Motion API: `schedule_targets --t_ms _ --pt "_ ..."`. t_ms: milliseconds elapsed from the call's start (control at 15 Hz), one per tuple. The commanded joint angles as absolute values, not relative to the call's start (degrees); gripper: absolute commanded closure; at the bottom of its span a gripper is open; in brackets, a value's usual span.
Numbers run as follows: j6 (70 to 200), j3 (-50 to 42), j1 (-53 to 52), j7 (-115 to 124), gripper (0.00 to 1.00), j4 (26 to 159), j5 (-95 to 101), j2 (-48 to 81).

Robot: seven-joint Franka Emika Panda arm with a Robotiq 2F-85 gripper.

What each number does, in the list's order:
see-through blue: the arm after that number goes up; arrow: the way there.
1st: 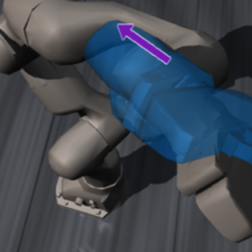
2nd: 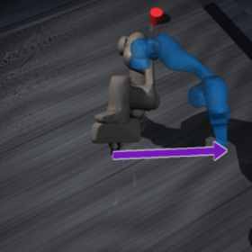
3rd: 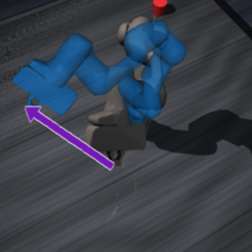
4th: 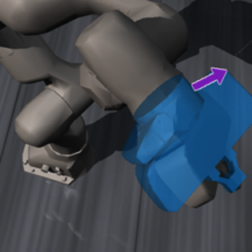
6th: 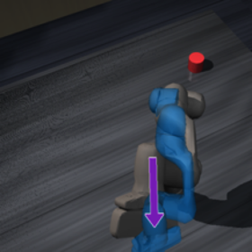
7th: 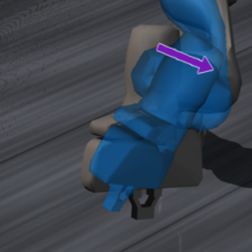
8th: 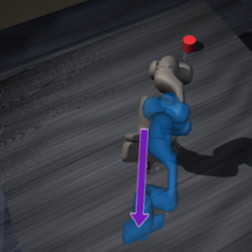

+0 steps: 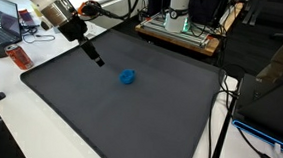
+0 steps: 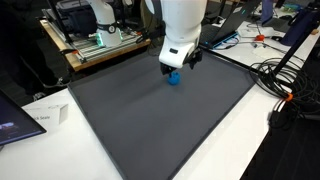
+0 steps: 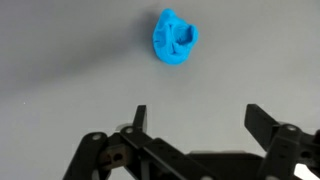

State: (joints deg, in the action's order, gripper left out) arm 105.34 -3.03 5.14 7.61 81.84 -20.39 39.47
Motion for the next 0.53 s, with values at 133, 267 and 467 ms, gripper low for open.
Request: schedule_targets --t_ms 133,267,467 --pt "100.7 -3.1 1.7 13.1 0.00 78.3 -13.3 40.3" --pt "100.7 -3.1 0.6 14.0 0.00 79.2 -11.8 39.5" --pt "100.6 -3.2 -0.6 15.2 0.00 80.0 -9.9 39.0"
